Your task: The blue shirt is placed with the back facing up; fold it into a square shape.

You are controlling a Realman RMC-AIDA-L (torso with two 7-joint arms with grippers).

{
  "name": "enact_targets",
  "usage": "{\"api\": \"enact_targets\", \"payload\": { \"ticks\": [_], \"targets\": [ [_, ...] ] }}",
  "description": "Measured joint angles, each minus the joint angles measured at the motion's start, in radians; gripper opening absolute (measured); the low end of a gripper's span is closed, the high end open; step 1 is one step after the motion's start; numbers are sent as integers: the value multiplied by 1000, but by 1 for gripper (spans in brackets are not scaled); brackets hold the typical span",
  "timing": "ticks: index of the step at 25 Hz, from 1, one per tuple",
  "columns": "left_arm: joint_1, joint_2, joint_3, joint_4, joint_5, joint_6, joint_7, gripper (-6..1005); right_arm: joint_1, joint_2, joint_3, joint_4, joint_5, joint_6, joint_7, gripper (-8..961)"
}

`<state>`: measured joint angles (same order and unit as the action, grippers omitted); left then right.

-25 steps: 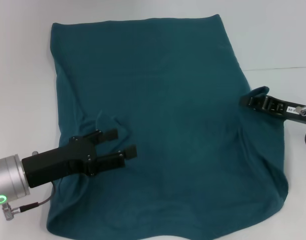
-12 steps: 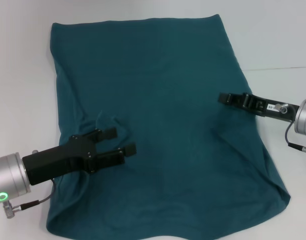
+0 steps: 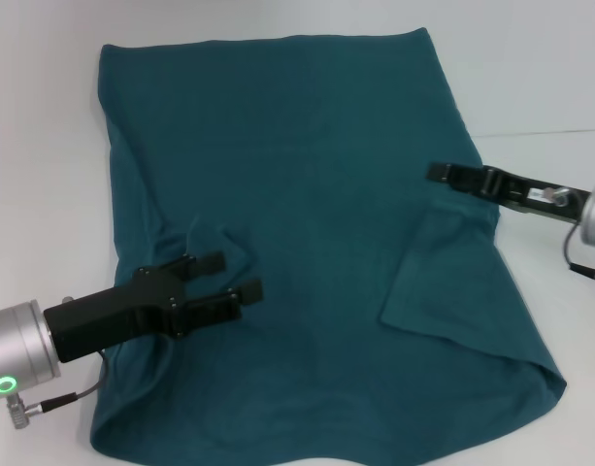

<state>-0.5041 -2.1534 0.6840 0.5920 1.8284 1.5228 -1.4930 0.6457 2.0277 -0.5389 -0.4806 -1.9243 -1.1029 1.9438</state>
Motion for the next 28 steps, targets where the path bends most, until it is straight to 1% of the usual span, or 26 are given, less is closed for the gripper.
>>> {"api": "enact_targets", "payload": {
  "ticks": [2, 5, 10, 13, 16, 18, 21, 25, 28],
  "targets": [
    [0, 0, 0, 0, 0, -1, -5, 921, -11, -14, 4, 0, 2, -11, 5, 430],
    [-2, 0, 0, 2, 0, -1, -15, 921, -28, -33, 5, -4, 4, -50, 6, 626],
    [-5, 3, -4, 7, -1, -1, -40, 921, -44, -71, 6, -7, 5, -147, 7, 699],
    [-2, 7, -27, 8, -1, 3, -59, 921, -55, -91, 4, -8, 1, -197, 8, 743],
    [4, 12, -58, 12, 0, 9, -86, 921, -65, -108, -2, -8, -4, -236, 26, 787],
    [12, 17, -72, 22, 7, 9, -114, 921, -72, -117, -2, -8, -7, -256, 47, 847],
    [32, 22, -77, 57, 37, -1, -159, 921, -80, -123, 3, -9, -7, -277, 64, 938],
    [69, 27, -82, 108, 83, -10, -215, 921, -81, -122, 6, -9, -4, -282, 73, 935],
    [97, 29, -116, 143, 133, -5, -255, 921, -72, -116, 6, -9, -2, -277, 76, 934]
  ]
}}
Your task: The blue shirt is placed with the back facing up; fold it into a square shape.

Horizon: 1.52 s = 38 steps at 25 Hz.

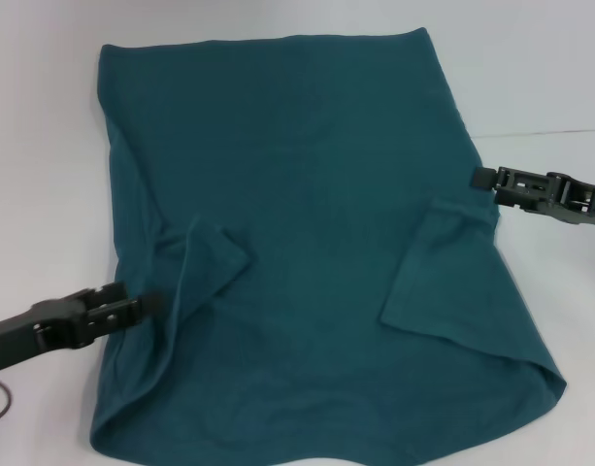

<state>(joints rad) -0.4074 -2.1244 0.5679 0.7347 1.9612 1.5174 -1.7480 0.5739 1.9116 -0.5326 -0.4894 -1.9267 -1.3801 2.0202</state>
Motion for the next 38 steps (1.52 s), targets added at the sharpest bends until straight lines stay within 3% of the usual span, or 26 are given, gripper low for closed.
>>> {"api": "enact_targets", "payload": {
  "ticks": [10, 38],
  "targets": [
    [58, 6, -41, 73, 97, 33, -79, 921, 14, 0, 0, -1, 1, 9, 22, 931],
    [48, 0, -32, 77, 264, -33, -103, 920, 15, 2, 2, -2, 2, 13, 26, 930]
  ]
}}
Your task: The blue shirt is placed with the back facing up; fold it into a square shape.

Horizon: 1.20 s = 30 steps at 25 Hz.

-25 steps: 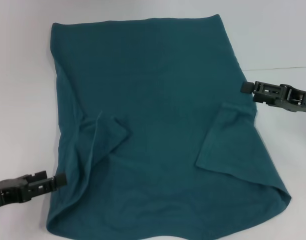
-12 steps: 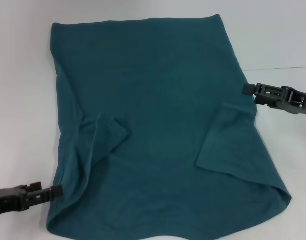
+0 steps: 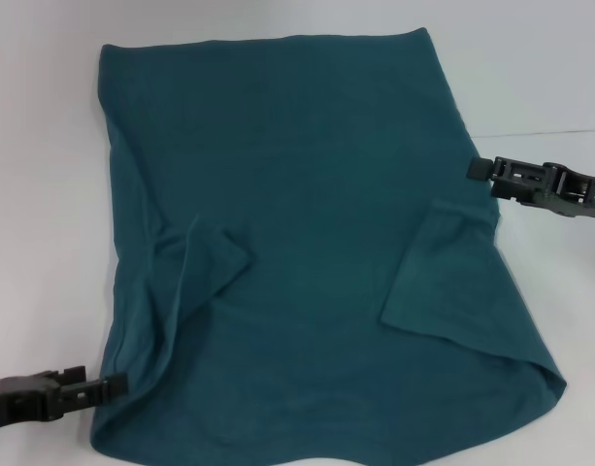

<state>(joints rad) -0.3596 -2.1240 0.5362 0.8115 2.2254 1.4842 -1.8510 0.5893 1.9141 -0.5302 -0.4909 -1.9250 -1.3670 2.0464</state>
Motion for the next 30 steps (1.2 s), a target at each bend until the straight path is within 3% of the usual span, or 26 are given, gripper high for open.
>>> {"api": "enact_targets", "payload": {
  "ticks": [30],
  "targets": [
    [-15, -3, 16, -7, 28, -1, 5, 919, -5, 2, 9, 0, 0, 12, 0, 929]
  ]
}}
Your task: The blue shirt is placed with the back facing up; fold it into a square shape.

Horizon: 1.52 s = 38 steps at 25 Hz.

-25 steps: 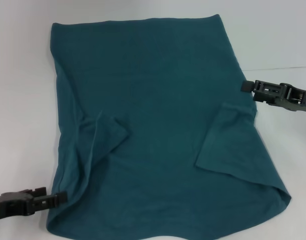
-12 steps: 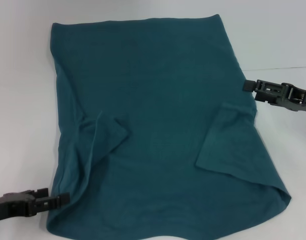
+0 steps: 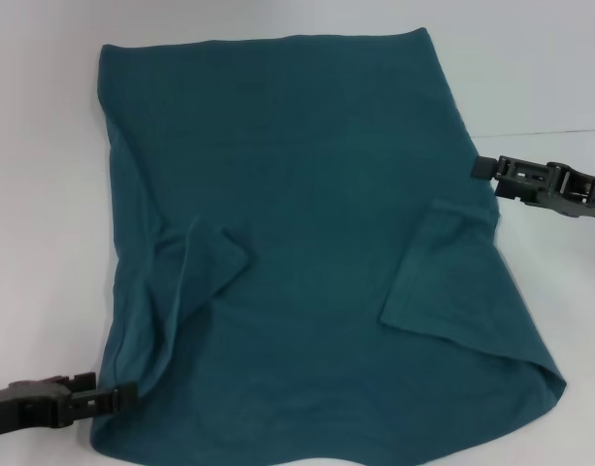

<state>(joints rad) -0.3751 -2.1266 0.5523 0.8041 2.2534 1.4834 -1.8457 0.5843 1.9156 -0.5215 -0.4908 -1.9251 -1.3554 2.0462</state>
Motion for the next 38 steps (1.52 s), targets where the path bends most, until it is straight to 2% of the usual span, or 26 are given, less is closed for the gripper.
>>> {"api": "enact_targets", "payload": {
  "ticks": [16, 18, 30, 38],
  "targets": [
    [-23, 0, 35, 8, 10, -19, -7, 917, -3, 1, 4, 0, 3, -1, 0, 929],
    [-27, -1, 40, 9, 25, -22, -10, 742, -4, 1, 6, 0, 4, 0, 0, 929],
    [-43, -7, 52, 16, 52, -25, -19, 281, -6, 2, 15, 0, 5, -5, 0, 929],
    [-41, -6, 52, 18, 53, -23, -22, 103, -8, 2, 15, 0, 5, -3, -2, 928]
  ]
}}
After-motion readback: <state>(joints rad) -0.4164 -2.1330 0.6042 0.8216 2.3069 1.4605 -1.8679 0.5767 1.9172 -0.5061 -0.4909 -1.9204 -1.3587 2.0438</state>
